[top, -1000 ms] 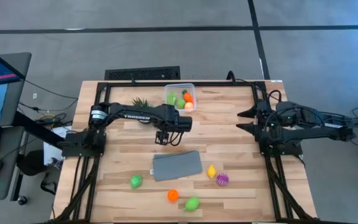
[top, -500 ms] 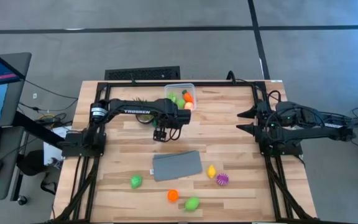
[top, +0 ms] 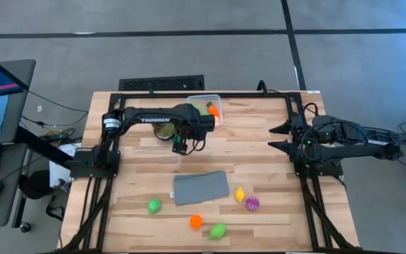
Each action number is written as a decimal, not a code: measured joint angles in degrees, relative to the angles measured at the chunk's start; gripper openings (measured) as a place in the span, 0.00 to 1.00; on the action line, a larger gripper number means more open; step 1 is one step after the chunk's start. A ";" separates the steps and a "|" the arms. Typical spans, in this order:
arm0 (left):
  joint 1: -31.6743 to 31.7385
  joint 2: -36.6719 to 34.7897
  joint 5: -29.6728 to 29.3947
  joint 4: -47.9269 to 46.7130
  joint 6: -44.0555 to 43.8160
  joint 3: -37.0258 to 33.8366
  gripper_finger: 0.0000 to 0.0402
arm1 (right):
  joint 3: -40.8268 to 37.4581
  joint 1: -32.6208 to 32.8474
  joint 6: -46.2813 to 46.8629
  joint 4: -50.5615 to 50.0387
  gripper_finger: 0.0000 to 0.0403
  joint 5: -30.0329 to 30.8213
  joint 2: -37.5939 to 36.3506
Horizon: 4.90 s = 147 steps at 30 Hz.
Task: Pick and placing Produce into tupperware
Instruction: Put the bell pepper into the bin
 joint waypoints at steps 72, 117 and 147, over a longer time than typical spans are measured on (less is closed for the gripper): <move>4.44 0.72 2.91 11.08 4.79 -8.35 0.92 | 0.02 -0.04 -0.24 -1.07 0.80 0.28 0.00; 3.91 7.37 2.01 8.49 -1.56 -8.68 0.92 | 0.02 -0.07 0.28 -1.51 0.80 0.25 0.00; 3.93 7.50 2.18 5.73 -4.91 -8.72 0.92 | 0.02 -0.05 0.83 -1.97 0.80 0.26 0.01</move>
